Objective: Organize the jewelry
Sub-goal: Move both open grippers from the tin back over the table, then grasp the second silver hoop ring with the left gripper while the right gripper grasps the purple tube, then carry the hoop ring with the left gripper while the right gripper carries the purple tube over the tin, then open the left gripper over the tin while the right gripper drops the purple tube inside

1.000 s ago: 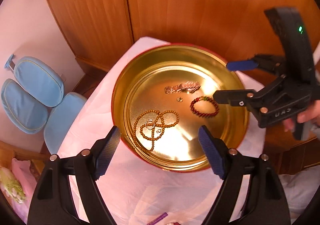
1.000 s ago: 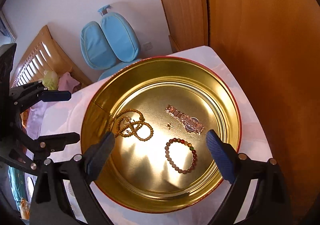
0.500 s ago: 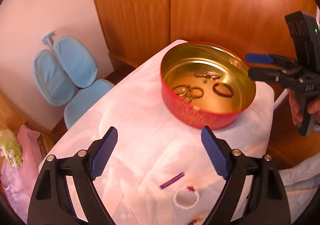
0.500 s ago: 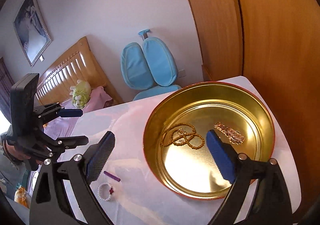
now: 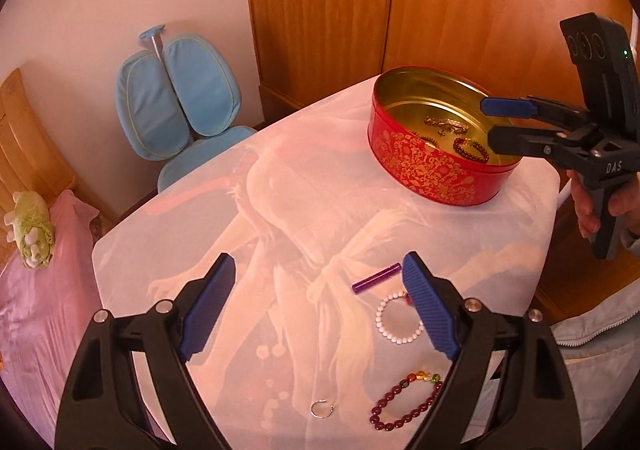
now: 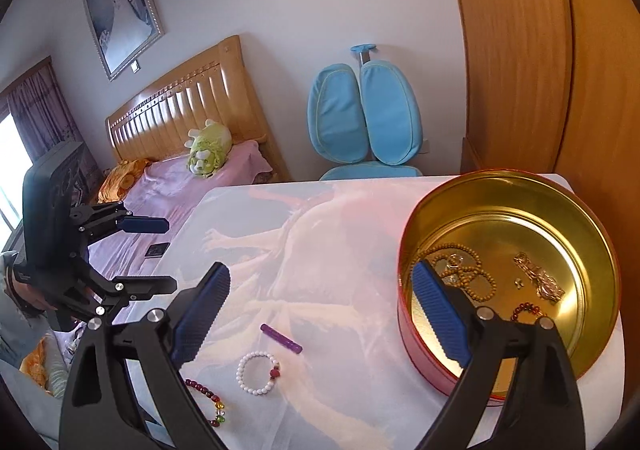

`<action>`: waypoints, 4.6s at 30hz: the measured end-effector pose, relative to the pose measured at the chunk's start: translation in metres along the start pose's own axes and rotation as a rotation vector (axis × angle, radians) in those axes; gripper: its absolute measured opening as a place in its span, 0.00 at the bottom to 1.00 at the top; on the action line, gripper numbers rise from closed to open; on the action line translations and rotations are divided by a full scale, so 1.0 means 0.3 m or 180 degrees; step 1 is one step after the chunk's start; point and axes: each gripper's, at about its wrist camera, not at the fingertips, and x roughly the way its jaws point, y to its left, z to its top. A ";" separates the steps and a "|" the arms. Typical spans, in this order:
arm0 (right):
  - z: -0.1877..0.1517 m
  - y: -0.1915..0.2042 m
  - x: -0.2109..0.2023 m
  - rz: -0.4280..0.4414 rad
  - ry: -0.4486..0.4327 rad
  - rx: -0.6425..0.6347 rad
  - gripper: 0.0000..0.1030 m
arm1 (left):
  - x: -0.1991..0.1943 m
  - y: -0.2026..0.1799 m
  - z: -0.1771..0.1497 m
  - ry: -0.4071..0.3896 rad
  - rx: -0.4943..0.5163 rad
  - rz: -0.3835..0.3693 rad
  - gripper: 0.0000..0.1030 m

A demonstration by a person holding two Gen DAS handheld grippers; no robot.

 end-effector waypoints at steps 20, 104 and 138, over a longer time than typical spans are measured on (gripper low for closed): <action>-0.162 0.144 0.351 0.0065 0.0951 -0.0389 0.91 | 0.044 0.070 -0.332 0.0319 -0.0331 -0.0118 0.81; -0.060 -0.273 -0.400 -0.0942 -0.0662 0.0399 0.11 | 0.051 -0.255 0.191 -0.0626 0.0215 -0.0306 0.21; 0.038 -0.718 0.142 -0.0787 0.1513 0.1175 0.11 | 0.739 -0.531 0.585 0.1198 0.1093 -0.0593 0.21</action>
